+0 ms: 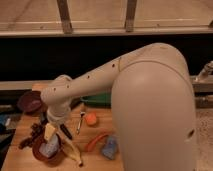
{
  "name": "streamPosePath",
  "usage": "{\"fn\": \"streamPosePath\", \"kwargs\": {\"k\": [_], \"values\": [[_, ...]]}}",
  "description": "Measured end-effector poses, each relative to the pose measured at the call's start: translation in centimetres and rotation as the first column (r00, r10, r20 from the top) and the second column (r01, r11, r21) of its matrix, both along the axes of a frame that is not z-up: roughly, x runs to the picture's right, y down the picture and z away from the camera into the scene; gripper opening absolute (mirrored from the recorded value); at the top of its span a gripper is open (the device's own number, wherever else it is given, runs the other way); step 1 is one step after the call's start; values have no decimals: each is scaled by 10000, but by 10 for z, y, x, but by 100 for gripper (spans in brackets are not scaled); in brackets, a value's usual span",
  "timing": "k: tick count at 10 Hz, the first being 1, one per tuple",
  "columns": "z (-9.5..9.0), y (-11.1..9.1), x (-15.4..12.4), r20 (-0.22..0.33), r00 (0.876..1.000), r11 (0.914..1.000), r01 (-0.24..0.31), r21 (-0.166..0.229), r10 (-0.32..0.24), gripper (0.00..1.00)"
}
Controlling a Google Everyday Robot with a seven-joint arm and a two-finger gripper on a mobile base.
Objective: Wipe purple bowl with towel
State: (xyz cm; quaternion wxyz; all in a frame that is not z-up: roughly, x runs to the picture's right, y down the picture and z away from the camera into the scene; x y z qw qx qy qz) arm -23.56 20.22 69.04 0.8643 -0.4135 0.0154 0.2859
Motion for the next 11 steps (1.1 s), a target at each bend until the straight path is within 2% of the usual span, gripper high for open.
{"fn": "streamPosePath", "kwargs": {"k": [4,11], "values": [[-7,17,-22,251,9996,9997,152,-194,-147,78],[-18,46,-60,1351,9888,9952,732,-652,-639,78]]}}
